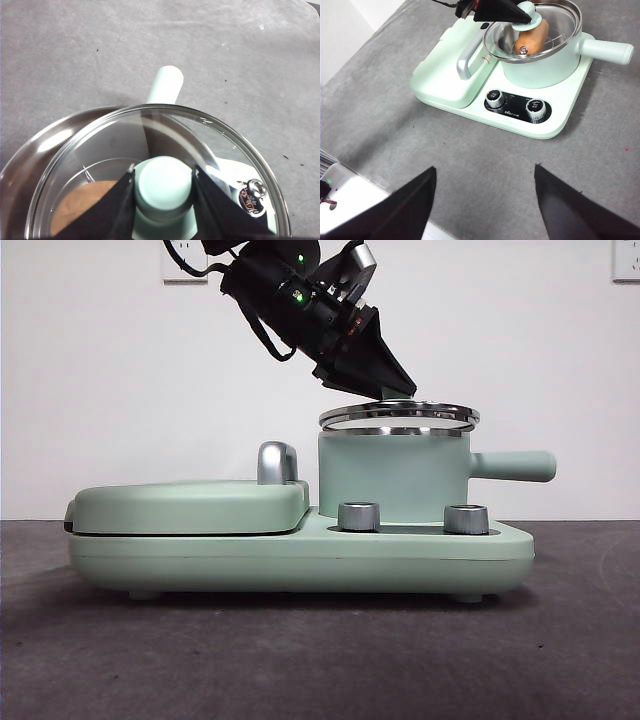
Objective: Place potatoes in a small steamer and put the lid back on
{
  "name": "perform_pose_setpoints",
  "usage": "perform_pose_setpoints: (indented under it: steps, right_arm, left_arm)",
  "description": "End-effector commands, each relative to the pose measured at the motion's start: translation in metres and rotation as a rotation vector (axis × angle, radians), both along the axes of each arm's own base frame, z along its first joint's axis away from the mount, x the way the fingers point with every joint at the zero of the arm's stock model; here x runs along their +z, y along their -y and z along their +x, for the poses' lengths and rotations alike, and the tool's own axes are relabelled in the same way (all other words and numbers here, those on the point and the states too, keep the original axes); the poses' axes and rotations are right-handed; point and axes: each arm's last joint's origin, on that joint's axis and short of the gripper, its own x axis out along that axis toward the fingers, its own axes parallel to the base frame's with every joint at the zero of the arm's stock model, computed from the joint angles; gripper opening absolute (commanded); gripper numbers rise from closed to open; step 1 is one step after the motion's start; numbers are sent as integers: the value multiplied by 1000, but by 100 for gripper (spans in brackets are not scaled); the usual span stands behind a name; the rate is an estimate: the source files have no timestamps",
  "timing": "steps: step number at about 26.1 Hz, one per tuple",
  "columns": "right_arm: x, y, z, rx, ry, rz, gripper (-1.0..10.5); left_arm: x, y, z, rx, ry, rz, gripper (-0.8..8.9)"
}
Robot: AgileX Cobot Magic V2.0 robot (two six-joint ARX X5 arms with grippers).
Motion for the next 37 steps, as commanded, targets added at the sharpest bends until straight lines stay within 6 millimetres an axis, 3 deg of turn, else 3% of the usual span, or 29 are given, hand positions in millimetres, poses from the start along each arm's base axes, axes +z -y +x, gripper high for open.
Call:
perform_pose_setpoints:
  steps: [1,5,20,37]
  right_arm:
    - [3,0,0,0,11,16,309]
    - [3,0,0,0,10,17,309]
    - [3,0,0,0,10,16,309]
    - [3,0,0,0,10,16,309]
  left_arm:
    - [-7,5,7,16,4,-13,15]
    - [5,3,8,82,91,9,15]
    - [8,6,8,70,101,-39,15]
    - [-6,9,11,56,81,-6,16]
